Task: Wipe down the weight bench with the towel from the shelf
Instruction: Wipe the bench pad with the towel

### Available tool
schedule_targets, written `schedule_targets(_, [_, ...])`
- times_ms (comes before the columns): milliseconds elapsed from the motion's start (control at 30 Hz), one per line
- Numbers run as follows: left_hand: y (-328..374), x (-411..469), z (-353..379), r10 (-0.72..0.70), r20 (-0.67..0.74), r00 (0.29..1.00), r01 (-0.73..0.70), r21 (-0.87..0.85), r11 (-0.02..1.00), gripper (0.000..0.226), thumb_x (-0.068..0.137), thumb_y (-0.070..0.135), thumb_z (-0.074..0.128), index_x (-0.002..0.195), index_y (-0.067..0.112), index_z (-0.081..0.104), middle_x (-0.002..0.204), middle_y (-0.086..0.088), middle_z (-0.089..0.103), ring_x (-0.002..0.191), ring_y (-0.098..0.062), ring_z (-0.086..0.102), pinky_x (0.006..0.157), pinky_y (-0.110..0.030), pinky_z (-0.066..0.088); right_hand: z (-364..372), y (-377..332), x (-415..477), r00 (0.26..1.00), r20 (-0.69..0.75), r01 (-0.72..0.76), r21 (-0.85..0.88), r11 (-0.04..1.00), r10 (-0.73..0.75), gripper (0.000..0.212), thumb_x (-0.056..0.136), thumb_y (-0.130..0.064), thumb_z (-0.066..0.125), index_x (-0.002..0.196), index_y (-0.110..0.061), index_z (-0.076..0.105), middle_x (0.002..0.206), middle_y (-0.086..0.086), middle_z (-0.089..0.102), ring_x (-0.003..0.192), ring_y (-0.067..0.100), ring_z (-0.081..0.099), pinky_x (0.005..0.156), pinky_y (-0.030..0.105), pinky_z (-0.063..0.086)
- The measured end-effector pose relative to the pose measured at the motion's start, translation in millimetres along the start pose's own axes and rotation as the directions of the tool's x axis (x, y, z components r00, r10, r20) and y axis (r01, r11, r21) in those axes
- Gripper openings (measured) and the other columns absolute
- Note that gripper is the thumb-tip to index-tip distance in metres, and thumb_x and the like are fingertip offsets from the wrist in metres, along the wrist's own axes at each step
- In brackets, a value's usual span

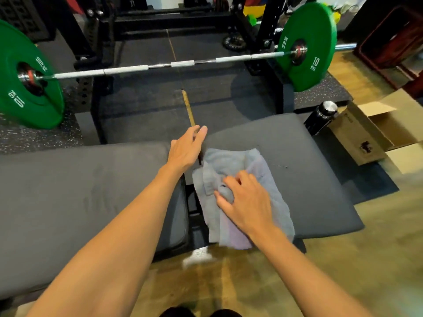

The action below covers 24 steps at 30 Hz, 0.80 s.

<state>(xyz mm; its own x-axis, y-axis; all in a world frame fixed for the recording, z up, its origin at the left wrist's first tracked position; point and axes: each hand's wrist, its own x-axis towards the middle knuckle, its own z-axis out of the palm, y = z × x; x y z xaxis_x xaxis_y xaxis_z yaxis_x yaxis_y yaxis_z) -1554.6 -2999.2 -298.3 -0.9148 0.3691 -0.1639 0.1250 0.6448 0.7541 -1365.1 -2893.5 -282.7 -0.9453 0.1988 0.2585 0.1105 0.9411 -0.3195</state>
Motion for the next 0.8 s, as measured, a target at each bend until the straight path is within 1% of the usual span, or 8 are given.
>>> schedule_targets(100, [0.1,1.7,7.2,0.097,-0.047,0.994,-0.084,0.231,0.969,0.062,0.095,0.062,0.019,0.116,0.024,0.064,0.101,-0.001,0.07,0.101,-0.026,0.06,0.092,-0.036,0.024,-7.2,1.8,-40.5,0.999,0.022,0.031,-0.005,1.0,-0.031,0.021,0.079,-0.043,0.063,0.085,-0.024,0.058,0.082,-0.003,0.048,0.07,0.017,0.044,0.051,0.031,0.038])
schedule_targets(233, [-0.1,7.9,5.8,0.129,-0.091,0.987,-0.101,0.268,0.958,0.062,0.095,0.063,0.022,0.099,0.021,0.067,0.068,0.009,0.057,0.076,-0.024,0.055,0.083,-0.038,0.032,1.9,15.7,-2.6,0.999,-0.032,-0.018,0.014,1.0,0.018,0.022,0.081,-0.046,0.062,0.083,-0.023,0.062,0.08,-0.004,0.052,0.07,0.017,0.05,0.046,0.03,0.039])
schedule_targets(300, [-2.6,12.0,6.6,0.151,-0.14,0.978,-0.107,0.279,0.954,0.063,0.093,0.065,0.022,0.094,0.021,0.067,0.071,0.008,0.059,0.074,-0.023,0.053,0.078,-0.037,0.034,13.7,28.4,45.1,0.992,-0.098,-0.079,-0.004,0.997,0.078,0.026,0.082,-0.048,0.059,0.085,-0.022,0.063,0.082,0.0,0.054,0.074,0.022,0.054,0.047,0.031,0.04])
schedule_targets(367, [-5.1,13.2,11.7,0.212,-0.18,0.961,-0.142,0.338,0.93,0.065,0.092,0.066,0.021,0.093,0.02,0.067,0.083,0.001,0.068,0.079,-0.026,0.058,0.077,-0.036,0.034,28.2,45.3,102.5,0.985,-0.132,-0.118,-0.034,0.992,0.113,0.03,0.083,-0.05,0.055,0.089,-0.022,0.062,0.086,0.002,0.056,0.08,0.026,0.056,0.049,0.031,0.039])
schedule_targets(433, [-7.1,13.4,15.7,0.256,-0.183,0.949,-0.175,0.368,0.913,0.065,0.092,0.066,0.02,0.092,0.02,0.066,0.086,0.002,0.067,0.082,-0.024,0.059,0.076,-0.033,0.031,41.2,58.1,158.3,0.987,-0.113,-0.119,-0.051,0.992,0.113,0.033,0.085,-0.052,0.051,0.093,-0.022,0.063,0.092,0.002,0.058,0.086,0.026,0.058,0.054,0.032,0.037])
schedule_targets(533, [-6.9,12.4,13.3,0.261,-0.187,0.947,-0.181,0.36,0.915,0.062,0.09,0.066,0.019,0.091,0.022,0.064,0.083,0.005,0.065,0.08,-0.023,0.059,0.074,-0.032,0.031,43.1,61.9,197.1,0.994,-0.054,-0.097,-0.053,0.994,0.094,0.036,0.089,-0.052,0.049,0.095,-0.019,0.064,0.095,0.005,0.059,0.085,0.026,0.058,0.06,0.037,0.044])
schedule_targets(667, [-3.0,9.7,11.8,0.214,-0.203,0.956,-0.132,0.354,0.926,0.054,0.091,0.064,0.021,0.082,0.023,0.055,0.091,-0.007,0.067,0.084,-0.034,0.06,0.069,-0.036,0.033,17.1,61.1,131.5,1.0,-0.016,0.018,0.11,0.994,-0.017,0.032,0.087,-0.045,0.06,0.101,-0.016,0.066,0.097,0.009,0.059,0.089,0.028,0.058,0.068,0.04,0.049])
schedule_targets(800, [23.6,8.9,23.4,0.159,-0.136,0.978,-0.124,0.236,0.964,0.055,0.096,0.057,0.025,0.108,0.021,0.064,0.108,-0.008,0.066,0.101,-0.034,0.059,0.087,-0.045,0.037,-18.7,71.5,35.1,0.999,0.012,0.033,0.089,0.995,-0.034,0.031,0.083,-0.049,0.058,0.092,-0.02,0.064,0.087,0.001,0.056,0.08,0.019,0.055,0.06,0.028,0.042])
